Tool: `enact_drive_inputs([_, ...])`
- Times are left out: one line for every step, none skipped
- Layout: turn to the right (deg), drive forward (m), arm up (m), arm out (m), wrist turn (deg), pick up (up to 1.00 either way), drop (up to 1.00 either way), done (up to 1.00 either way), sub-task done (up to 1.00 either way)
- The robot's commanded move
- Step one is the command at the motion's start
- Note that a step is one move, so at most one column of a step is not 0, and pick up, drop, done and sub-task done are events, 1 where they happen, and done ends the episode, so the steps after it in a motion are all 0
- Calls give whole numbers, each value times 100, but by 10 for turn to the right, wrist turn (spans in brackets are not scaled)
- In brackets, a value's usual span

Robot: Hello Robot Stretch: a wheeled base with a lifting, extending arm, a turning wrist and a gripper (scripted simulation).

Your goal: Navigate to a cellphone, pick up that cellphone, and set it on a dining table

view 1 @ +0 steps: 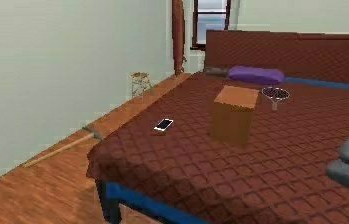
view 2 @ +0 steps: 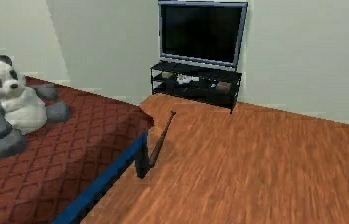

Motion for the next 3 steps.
enact_drive_inputs([-450,0,0,0,0,0,0,0,0])
enact_drive_inputs([-450,0,0,0,0,0,0,0,0])
enact_drive_inputs([-30,0,0,0,0,0,0,0,0])
